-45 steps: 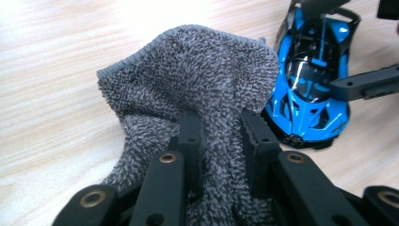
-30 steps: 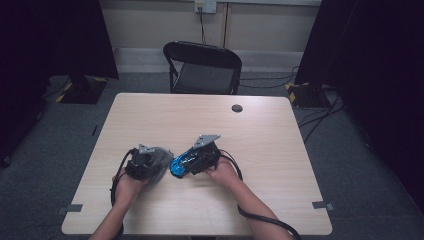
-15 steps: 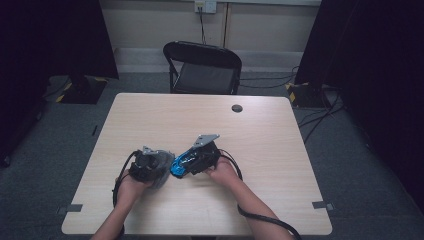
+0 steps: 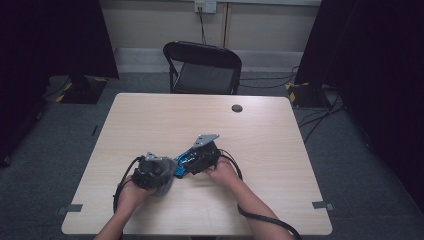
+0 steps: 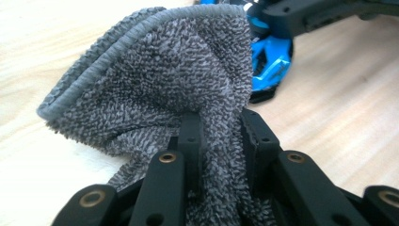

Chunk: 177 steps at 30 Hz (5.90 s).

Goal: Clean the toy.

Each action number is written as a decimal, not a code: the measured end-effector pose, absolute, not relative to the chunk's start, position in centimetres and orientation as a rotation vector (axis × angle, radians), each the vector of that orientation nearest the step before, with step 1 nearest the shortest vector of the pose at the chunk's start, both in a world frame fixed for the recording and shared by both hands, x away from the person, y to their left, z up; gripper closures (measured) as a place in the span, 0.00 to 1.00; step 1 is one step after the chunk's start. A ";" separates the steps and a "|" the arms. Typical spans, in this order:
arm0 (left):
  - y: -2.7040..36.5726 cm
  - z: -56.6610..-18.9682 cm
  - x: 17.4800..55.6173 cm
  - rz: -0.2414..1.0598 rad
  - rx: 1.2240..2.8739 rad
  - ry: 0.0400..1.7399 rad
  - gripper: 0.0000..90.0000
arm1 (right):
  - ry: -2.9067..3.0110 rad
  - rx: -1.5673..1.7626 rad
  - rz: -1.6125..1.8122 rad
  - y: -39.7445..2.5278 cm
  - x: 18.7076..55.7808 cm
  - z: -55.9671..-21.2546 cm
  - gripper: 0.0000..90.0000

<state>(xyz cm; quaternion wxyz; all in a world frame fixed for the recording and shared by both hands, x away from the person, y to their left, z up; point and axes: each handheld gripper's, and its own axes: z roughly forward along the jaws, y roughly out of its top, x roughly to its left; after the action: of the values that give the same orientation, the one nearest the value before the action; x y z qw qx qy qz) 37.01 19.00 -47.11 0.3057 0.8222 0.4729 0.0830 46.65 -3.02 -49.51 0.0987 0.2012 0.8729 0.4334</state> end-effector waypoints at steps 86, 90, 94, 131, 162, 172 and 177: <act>20.0 -41.8 36.6 0.253 2.059 1.070 0.80 | 2.578 0.595 1.286 -3.0 46.6 -49.5 0.05; 21.3 -42.4 37.5 0.313 2.031 1.151 0.80 | 2.578 0.592 1.290 -3.0 46.6 -49.6 0.05; 22.0 -43.5 38.4 0.370 2.018 1.237 0.80 | 2.586 0.593 1.282 -3.0 46.6 -49.5 0.05; 23.3 -45.4 39.4 0.392 1.979 1.340 0.56 | 2.589 0.589 1.281 -2.8 46.5 -49.5 0.05; 21.9 -48.0 40.0 0.207 2.082 1.363 0.84 | 2.595 0.585 1.268 -2.6 46.5 -49.4 0.05; 20.3 -47.4 38.7 0.106 2.140 1.305 0.85 | 2.594 0.584 1.272 -2.5 46.5 -49.4 0.05; 20.0 -47.3 38.0 0.088 2.150 1.280 0.85 | 2.595 0.581 1.269 -2.5 46.5 -49.4 0.05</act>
<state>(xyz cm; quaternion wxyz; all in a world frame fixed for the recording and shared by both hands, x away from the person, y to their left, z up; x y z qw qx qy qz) 38.04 20.00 -47.32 0.3136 0.8155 0.4854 0.0333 46.53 -2.53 -49.41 0.0972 0.1963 0.8766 0.4285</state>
